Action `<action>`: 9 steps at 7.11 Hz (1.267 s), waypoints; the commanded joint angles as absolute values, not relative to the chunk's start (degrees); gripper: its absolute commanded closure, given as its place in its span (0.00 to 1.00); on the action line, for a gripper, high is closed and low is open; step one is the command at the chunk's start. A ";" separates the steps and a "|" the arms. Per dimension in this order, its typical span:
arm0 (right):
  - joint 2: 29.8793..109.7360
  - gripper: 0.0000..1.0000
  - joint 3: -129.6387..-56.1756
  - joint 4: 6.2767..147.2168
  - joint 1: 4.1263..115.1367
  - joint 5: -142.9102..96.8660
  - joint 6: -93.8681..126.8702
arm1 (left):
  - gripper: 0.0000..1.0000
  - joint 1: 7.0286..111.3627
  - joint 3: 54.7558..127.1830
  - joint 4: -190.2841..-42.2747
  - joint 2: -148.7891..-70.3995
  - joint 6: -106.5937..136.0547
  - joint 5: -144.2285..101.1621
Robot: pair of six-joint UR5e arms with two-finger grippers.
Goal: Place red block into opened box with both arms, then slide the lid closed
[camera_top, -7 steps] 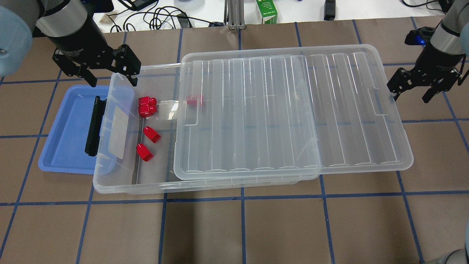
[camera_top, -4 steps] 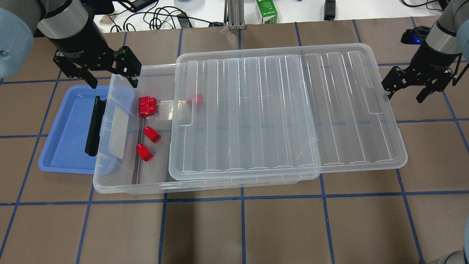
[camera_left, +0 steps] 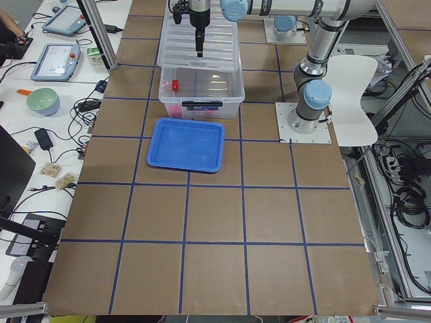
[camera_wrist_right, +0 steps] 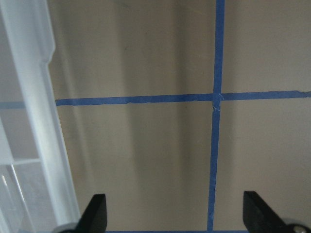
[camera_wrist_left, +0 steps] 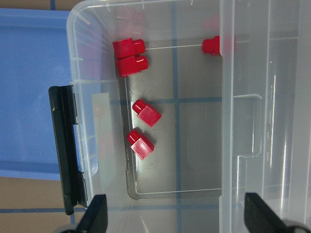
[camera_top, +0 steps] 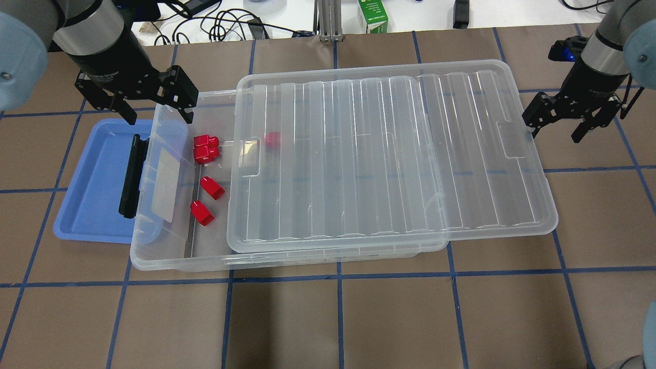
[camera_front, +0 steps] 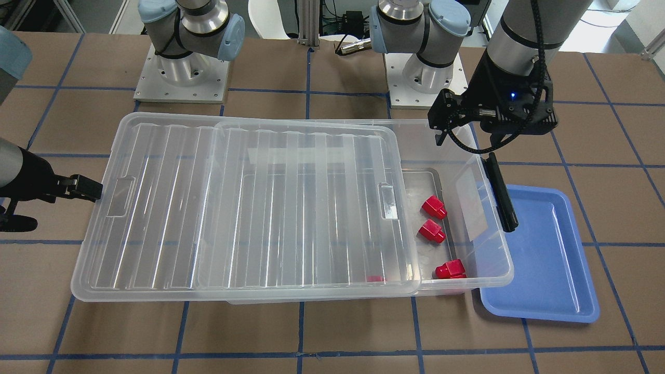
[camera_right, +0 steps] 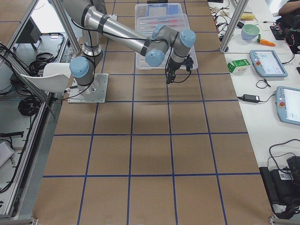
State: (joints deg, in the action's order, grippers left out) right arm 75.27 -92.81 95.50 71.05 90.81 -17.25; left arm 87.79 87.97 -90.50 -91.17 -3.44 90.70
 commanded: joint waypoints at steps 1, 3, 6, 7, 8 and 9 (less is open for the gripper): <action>74.63 0.00 -92.73 95.19 72.51 90.88 -17.31 | 0.00 87.98 87.98 -90.53 -91.23 -3.43 90.70; 74.44 0.00 -92.72 95.10 72.86 90.79 -17.31 | 0.00 87.98 87.98 -90.44 -91.06 -3.43 90.70; 74.36 0.00 -92.81 94.92 74.53 90.88 -17.23 | 0.00 88.07 87.98 -90.53 -91.14 -3.43 90.70; 74.36 0.00 -92.81 94.49 75.05 90.88 -17.23 | 0.00 88.07 87.98 -90.53 -91.23 -3.43 90.70; 74.18 0.00 -92.81 94.05 75.58 90.88 -17.23 | 0.00 88.07 88.07 -90.53 -91.23 -3.43 90.70; 73.92 0.00 -92.81 93.87 76.63 91.05 -17.23 | 0.00 88.07 88.07 -90.53 -91.23 -3.43 90.70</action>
